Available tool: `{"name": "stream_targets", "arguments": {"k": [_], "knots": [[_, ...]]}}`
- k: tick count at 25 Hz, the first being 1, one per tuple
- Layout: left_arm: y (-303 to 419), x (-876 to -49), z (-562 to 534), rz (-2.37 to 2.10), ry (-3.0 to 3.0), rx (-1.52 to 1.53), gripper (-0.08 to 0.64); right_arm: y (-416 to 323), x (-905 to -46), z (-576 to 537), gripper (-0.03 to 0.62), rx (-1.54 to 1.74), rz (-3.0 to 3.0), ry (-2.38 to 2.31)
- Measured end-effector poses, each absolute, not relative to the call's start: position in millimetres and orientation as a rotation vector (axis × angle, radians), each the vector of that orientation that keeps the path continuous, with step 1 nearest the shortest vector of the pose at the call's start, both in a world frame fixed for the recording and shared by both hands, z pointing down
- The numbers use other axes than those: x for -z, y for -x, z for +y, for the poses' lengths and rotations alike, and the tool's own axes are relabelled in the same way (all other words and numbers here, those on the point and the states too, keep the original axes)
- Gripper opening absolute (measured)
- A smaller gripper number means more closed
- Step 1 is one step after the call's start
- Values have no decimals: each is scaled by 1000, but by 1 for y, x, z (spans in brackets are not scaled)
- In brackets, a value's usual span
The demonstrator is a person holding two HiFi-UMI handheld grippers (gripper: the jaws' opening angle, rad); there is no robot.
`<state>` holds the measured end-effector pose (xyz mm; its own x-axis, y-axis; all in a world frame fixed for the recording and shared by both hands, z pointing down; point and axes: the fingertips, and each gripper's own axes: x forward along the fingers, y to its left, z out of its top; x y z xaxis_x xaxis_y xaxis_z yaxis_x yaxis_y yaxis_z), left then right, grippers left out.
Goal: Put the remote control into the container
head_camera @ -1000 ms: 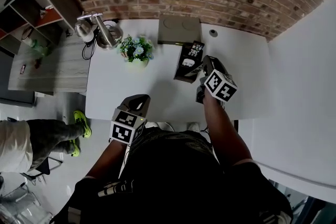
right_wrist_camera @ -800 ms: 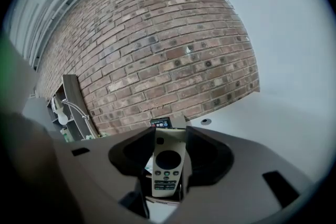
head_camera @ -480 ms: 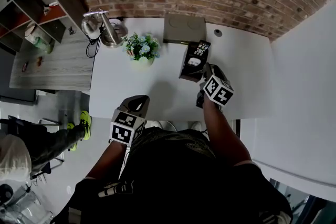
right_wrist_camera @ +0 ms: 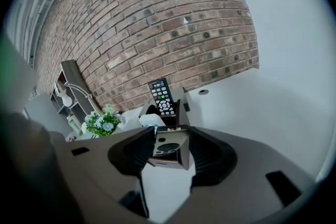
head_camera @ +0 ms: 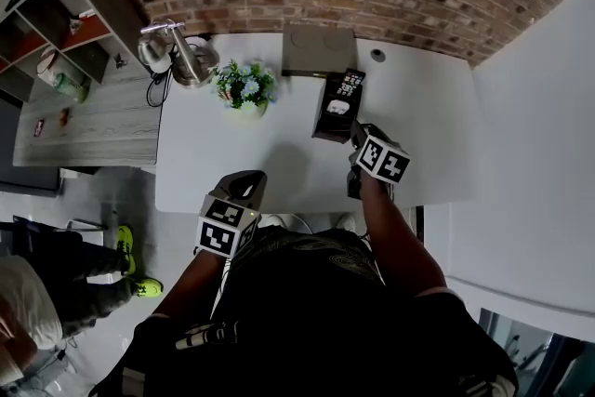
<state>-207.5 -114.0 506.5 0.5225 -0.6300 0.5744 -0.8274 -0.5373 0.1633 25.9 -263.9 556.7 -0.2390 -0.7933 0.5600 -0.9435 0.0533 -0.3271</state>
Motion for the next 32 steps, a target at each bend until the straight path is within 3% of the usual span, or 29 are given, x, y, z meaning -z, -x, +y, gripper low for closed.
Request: {"name": "stream_targets", "arguments": {"k": [17, 30, 32], "knots": [[178, -507, -112, -1077, -2416, -652, 5, -47, -544, -232, 206, -1012, -2179, -1751], [143, -503, -103, -1042, -2460, -627, 5, -30, -475, -176, 204, -830, -2489, -1565], [138, -498, -97, -1060, -2457, -608, 5, -22, -464, -162, 163, -801, -2549, -1486]]}}
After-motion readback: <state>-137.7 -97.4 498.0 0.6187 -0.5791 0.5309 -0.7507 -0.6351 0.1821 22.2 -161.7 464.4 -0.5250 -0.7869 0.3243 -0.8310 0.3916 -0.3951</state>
